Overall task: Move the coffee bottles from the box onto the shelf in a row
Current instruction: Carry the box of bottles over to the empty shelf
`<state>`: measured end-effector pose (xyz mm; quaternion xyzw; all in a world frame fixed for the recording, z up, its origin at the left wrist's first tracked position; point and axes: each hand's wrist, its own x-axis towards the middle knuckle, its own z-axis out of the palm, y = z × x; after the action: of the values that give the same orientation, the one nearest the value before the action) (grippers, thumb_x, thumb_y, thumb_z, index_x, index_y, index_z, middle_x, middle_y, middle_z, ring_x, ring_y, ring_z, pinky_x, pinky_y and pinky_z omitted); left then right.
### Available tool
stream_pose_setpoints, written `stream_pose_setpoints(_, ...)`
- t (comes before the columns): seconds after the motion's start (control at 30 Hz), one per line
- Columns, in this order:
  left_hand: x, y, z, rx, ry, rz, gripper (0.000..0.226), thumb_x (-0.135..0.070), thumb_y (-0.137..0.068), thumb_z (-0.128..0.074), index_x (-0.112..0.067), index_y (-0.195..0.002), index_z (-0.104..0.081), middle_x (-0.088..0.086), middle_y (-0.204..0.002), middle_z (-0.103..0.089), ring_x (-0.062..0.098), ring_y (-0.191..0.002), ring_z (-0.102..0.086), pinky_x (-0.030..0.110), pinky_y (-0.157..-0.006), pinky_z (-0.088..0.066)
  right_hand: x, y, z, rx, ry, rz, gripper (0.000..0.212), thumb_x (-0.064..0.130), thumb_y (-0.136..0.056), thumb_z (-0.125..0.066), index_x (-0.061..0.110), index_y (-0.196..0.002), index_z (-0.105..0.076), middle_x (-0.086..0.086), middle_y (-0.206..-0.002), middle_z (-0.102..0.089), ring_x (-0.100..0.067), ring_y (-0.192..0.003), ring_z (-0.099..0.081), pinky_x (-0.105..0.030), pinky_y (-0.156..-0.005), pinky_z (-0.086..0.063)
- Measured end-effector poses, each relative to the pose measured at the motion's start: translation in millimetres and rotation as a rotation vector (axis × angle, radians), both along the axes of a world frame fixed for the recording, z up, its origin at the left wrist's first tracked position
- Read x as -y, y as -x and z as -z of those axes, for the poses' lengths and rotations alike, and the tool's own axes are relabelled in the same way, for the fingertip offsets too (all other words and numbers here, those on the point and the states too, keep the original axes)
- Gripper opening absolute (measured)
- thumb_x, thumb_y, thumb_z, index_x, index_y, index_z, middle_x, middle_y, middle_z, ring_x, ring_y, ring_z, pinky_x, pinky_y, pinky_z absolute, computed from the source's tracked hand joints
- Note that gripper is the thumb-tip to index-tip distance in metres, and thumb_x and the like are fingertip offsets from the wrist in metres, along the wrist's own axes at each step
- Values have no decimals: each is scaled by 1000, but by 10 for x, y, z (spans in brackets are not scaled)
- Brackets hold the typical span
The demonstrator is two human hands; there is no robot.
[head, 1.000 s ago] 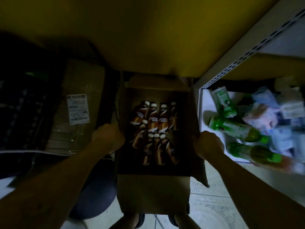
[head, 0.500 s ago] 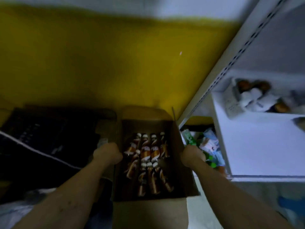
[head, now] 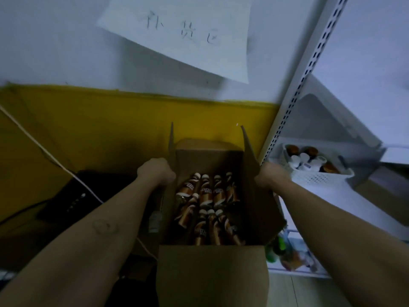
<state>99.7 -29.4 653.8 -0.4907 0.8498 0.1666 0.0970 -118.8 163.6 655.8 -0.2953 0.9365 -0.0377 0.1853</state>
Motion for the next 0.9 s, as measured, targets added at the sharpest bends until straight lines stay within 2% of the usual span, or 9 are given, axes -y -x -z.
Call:
stream_pose_setpoints(0.1,-299,-117,-293,-83,89,-57,18,-28,-84,-52,-17,-70,-49,3,-73,-51,19,-62,-51,26,-49,-36,-217,-36,-276,-44,78,-50,21,20,-90,-55,11,-71,-53,-7,-68,-55,-22,-59,-54,-28,-47,-41)
stream_pose_setpoints(0.23,-781,-315,-658,-129,174,-124,16,-27,-85,-51,-13,-86,-58,6,-74,-53,24,-72,-59,32,-61,-49,-570,-166,-644,-123,111,-123,23,22,-90,-54,10,-71,-54,-9,-70,-56,-23,-61,-57,-29,-47,-41)
stream_pose_setpoints(0.3,-1045,-395,-775,-119,217,-125,14,-28,-86,-51,-17,-78,-55,4,-74,-52,22,-65,-55,30,-56,-46,-738,-257,-809,-145,127,-147,23,22,-91,-55,10,-71,-52,-9,-71,-56,-24,-63,-57,-30,-49,-42)
stream_pose_setpoints(0.4,-1366,-488,-907,-106,296,-115,22,-30,-86,-50,-14,-70,-51,3,-69,-52,19,-57,-49,26,-47,-36,-948,-377,-949,-201,140,-166,23,22,-91,-56,9,-72,-52,-10,-72,-56,-25,-63,-56,-30,-48,-40)
stream_pose_setpoints(0.57,-1778,-836,-973,-69,244,-122,30,-29,-90,-47,-14,-64,-47,3,-62,-45,20,-52,-42,26,-46,-33,-1284,-597,-1075,-214,114,-209,19,25,-90,-58,8,-82,-56,-9,-75,-55,-26,-69,-58,-31,-51,-41)
stream_pose_setpoints(0.63,-1949,-977,-894,-58,217,-123,29,-30,-91,-46,-14,-67,-50,4,-64,-48,21,-54,-44,27,-47,-35,-1417,-721,-1050,-199,84,-212,17,26,-90,-58,9,-88,-59,-7,-78,-56,-23,-69,-55,-30,-52,-39)
stream_pose_setpoints(0.73,-2239,-1234,-814,-63,185,-119,29,-31,-92,-46,-14,-68,-50,4,-65,-48,21,-55,-44,28,-48,-36,-1655,-960,-1004,-195,52,-202,20,27,-91,-57,8,-94,-59,-6,-82,-57,-23,-73,-51,-34,-64,-39)
stream_pose_setpoints(0.8,-2450,-1457,-781,-83,154,-120,29,-30,-91,-46,-15,-66,-47,4,-63,-45,21,-54,-42,28,-49,-35,-1857,-1150,-992,-198,54,-198,21,27,-90,-58,7,-95,-54,-8,-89,-56,-24,-78,-48,-36,-68,-41)
stream_pose_setpoints(0.9,-2773,-1814,-765,-115,140,-104,27,-30,-90,-46,-12,-71,-55,6,-68,-53,23,-58,-49,29,-52,-41,-2167,-1505,-983,-228,83,-182,20,27,-88,-61,8,-93,-55,-7,-85,-49,-23,-78,-48,-35,-67,-43)
